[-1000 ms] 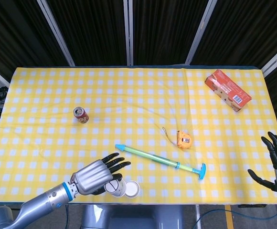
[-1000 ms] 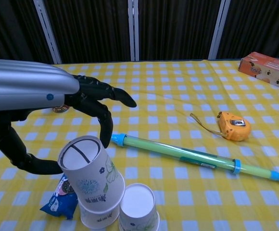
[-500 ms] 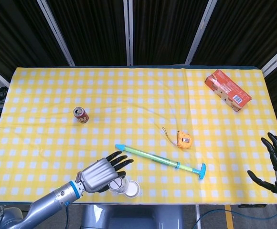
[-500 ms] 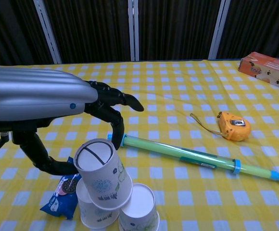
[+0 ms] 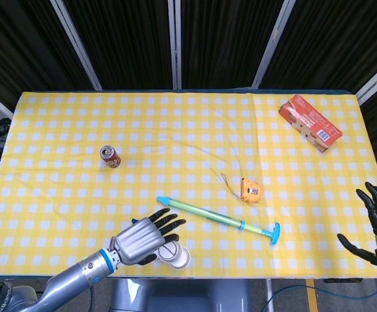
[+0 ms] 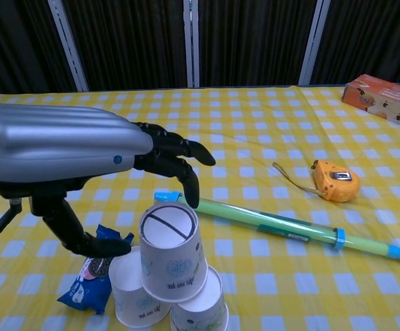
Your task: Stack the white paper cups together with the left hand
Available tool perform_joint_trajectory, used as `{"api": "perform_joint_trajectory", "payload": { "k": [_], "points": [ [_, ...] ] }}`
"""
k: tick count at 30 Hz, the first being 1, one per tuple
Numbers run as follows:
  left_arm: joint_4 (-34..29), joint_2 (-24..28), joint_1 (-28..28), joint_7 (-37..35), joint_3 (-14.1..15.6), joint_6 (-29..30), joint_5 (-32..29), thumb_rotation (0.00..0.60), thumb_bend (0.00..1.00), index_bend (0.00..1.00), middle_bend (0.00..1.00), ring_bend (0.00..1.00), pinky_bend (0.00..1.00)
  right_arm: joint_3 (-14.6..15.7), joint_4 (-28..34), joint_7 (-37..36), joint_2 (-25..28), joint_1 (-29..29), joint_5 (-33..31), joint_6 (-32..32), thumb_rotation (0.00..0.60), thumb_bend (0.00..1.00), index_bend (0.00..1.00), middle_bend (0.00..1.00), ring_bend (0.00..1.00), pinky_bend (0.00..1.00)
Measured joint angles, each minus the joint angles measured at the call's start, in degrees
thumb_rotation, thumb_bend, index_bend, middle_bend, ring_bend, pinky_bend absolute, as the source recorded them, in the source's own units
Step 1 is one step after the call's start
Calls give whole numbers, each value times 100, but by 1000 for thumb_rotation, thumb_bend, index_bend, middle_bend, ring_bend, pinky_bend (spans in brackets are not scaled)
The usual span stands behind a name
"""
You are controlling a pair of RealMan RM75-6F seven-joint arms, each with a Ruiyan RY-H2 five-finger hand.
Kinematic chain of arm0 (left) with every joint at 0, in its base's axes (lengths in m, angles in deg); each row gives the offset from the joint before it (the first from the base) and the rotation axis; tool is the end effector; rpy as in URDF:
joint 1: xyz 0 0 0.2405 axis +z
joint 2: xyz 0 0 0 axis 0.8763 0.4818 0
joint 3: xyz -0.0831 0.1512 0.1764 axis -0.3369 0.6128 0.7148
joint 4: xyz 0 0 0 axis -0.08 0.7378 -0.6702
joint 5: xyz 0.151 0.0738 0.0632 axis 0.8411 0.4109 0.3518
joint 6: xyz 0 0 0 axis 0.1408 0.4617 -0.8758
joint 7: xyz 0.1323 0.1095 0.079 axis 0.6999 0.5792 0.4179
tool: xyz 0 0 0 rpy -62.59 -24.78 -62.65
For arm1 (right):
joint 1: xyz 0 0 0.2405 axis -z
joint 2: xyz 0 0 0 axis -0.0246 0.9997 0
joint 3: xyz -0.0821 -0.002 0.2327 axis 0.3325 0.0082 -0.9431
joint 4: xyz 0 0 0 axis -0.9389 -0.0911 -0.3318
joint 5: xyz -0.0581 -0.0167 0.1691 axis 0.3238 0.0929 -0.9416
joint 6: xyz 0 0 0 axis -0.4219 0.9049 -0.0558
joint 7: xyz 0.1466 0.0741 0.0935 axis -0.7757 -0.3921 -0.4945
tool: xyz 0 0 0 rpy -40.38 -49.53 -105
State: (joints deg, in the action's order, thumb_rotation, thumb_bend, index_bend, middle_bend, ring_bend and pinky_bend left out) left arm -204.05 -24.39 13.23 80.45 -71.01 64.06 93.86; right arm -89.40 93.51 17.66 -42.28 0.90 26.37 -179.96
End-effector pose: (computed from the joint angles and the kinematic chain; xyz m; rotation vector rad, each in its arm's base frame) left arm -0.0397 0.2332 0.0236 -2.4652 -0.7024 -0.8841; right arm -0.2631 -0.1950 0.2290 1.3337 -0.7942 1.2469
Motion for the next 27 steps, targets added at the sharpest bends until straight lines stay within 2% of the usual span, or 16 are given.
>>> {"api": "perform_joint_trajectory", "payload": {
  "k": [9,14,15,18,21,26,27],
  "points": [
    [-158,227,52,-121,-13,158,39,600,333,113,0,0,0,1,-27,-6,-5,6,11,-12,600,65,106,0,0,0],
    [-223,444,342,-346,32,569,442,600,329,86,0,0,0,-5,-50,-15,1,13,-17,-8,600,65,104,0,0,0],
    [-217,476,426,-379,52,694,560,600,303,76,0,0,0,-6,-59,-7,2,11,-32,10,600,65,104,0,0,0],
    [-121,556,771,-437,142,1227,1002,600,234,46,0,0,0,-1,-68,60,-1,0,-81,99,600,65,99,0,0,0],
    [140,559,1255,-461,283,1980,1476,600,208,14,0,0,0,19,-55,203,-3,-25,-134,255,600,65,69,0,0,0],
    [1063,406,2295,-588,538,3328,2243,600,108,0,0,0,0,54,-29,427,-12,-81,-220,510,600,65,6,0,0,0],
    [1185,380,2400,-600,559,3443,2287,600,84,0,0,0,0,65,-28,482,-16,-100,-241,587,600,66,1,0,0,0]
  ]
}}
